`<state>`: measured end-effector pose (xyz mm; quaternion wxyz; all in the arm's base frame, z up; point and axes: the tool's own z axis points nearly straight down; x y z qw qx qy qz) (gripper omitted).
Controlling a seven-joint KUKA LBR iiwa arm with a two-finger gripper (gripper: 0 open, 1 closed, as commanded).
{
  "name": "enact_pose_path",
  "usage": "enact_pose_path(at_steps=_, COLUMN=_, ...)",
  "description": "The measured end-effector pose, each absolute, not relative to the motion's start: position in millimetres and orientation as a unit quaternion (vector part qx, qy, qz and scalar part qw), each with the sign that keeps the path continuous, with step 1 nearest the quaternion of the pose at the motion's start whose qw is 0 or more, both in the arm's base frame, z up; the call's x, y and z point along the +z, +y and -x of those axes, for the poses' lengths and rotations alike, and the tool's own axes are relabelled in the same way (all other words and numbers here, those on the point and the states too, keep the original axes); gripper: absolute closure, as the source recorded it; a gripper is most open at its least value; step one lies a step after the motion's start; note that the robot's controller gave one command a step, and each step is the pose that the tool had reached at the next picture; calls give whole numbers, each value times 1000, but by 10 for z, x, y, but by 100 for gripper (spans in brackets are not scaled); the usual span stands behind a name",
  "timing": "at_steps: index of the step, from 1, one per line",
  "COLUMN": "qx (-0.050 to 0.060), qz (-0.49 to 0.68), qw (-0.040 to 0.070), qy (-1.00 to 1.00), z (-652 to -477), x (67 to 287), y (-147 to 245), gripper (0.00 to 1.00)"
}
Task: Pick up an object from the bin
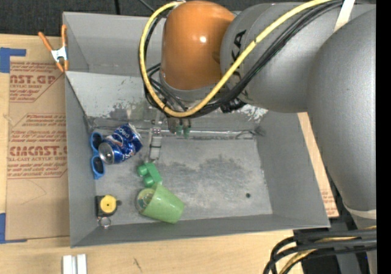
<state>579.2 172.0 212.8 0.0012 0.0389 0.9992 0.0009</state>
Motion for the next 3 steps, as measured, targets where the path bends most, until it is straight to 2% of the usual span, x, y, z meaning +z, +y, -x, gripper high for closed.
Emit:
enact_pose_path(at_steps=1, qx=0, qz=16, qw=-3, qy=1000, z=-5663, x=1109, y=2275, gripper=0)
enact_pose_path(at_steps=2, qx=0, qz=-20, qw=0, qy=1000, z=-5411, x=760, y=1792, gripper=0)
enact_pose_path(at_steps=3, qx=2, qz=-19, qw=4, qy=1000, z=-5438, x=792, y=1815, gripper=100)
